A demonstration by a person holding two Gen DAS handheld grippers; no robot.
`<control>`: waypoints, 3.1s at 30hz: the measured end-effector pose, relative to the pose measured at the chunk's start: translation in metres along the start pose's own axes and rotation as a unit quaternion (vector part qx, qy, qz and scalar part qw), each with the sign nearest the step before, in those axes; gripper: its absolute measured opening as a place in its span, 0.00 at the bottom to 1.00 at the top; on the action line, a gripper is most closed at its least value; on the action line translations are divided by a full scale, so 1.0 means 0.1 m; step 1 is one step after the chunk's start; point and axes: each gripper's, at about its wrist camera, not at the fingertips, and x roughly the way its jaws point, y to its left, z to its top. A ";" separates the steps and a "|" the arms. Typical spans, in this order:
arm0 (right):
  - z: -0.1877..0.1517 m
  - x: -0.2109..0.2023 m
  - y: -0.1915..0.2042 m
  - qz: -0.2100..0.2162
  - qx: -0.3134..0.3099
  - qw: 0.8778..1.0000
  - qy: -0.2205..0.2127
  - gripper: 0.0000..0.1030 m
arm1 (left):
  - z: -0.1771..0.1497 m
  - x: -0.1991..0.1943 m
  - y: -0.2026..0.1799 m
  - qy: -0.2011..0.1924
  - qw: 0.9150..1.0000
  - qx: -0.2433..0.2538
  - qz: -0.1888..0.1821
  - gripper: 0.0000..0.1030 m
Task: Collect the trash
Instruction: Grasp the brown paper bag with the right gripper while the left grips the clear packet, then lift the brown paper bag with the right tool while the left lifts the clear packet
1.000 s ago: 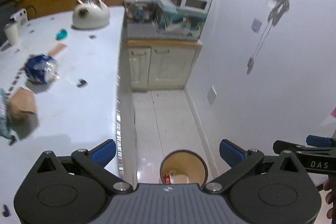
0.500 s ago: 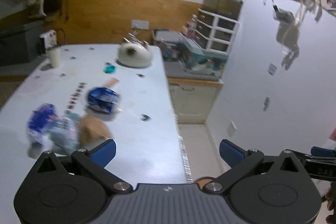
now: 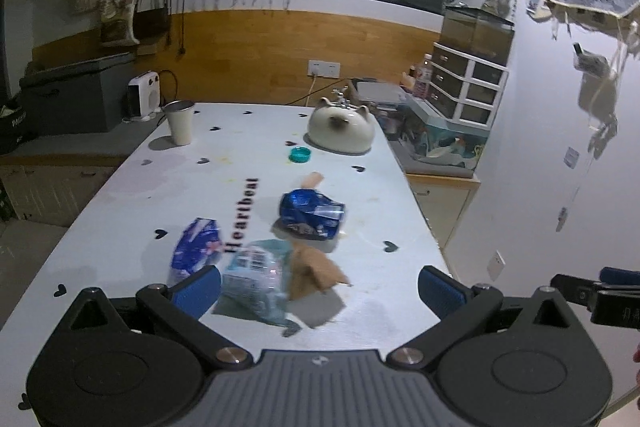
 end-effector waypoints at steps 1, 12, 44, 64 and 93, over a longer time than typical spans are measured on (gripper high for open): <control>0.01 0.04 0.08 0.005 -0.004 1.000 0.001 1.00 | 0.00 0.02 0.09 0.001 1.000 -0.005 -0.005 1.00; 0.23 0.74 0.86 0.055 -0.043 0.997 0.030 1.00 | 0.04 0.63 0.68 0.032 0.997 -0.005 -0.065 0.99; 0.45 2.71 1.46 0.131 -0.108 0.972 0.165 0.92 | -0.23 2.23 1.32 0.144 0.974 -0.088 -0.150 0.56; 0.27 3.11 1.91 0.226 -0.180 0.922 0.258 0.77 | -0.38 1.82 1.62 0.161 0.980 -0.098 -0.062 0.63; 0.13 2.42 2.08 0.227 -0.126 0.942 0.215 0.49 | -0.39 2.31 2.10 0.137 0.948 -0.231 -0.170 0.85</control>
